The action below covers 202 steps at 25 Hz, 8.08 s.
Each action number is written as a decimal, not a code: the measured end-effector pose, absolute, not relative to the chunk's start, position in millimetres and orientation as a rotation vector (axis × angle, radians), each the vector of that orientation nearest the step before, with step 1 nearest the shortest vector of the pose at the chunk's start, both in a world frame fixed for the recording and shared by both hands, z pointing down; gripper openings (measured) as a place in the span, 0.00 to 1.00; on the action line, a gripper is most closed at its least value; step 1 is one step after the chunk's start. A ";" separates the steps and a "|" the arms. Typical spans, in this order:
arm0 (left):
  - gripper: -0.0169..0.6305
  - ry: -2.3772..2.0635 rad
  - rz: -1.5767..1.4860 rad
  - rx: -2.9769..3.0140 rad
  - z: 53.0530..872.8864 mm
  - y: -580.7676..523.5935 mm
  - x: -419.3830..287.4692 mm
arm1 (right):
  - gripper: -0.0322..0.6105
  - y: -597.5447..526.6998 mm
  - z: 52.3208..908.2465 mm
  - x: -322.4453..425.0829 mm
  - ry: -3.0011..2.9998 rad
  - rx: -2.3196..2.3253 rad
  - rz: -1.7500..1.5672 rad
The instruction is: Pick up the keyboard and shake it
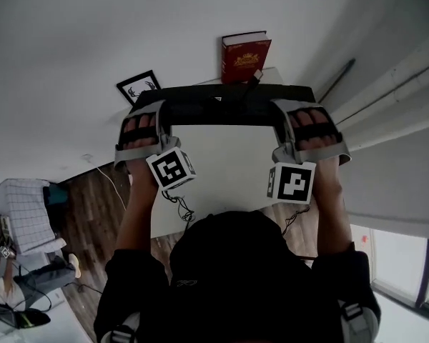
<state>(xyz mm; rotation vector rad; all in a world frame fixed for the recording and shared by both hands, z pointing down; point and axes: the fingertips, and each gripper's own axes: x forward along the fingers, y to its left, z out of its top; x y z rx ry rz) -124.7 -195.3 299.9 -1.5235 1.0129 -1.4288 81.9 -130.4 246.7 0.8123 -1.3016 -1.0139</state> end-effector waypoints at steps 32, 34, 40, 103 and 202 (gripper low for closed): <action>0.14 0.739 -0.915 -1.426 172.9 -177.8 47.0 | 0.20 -80.4 180.9 243.1 -0.890 1.155 -0.690; 0.14 0.747 -0.936 -1.409 171.4 -174.3 38.8 | 0.20 -96.1 180.7 243.3 -0.903 1.150 -0.721; 0.14 0.904 -1.140 -1.281 172.5 -178.5 -31.4 | 0.20 -173.1 195.5 187.5 -1.080 1.046 -0.893; 0.14 0.799 -1.258 -1.539 345.2 -201.6 26.3 | 0.20 -156.7 331.8 234.6 -1.249 1.019 -0.845; 0.19 0.099 -2.093 -2.485 644.2 -115.5 -54.1 | 0.21 -129.7 657.2 35.2 -1.865 -0.353 -0.099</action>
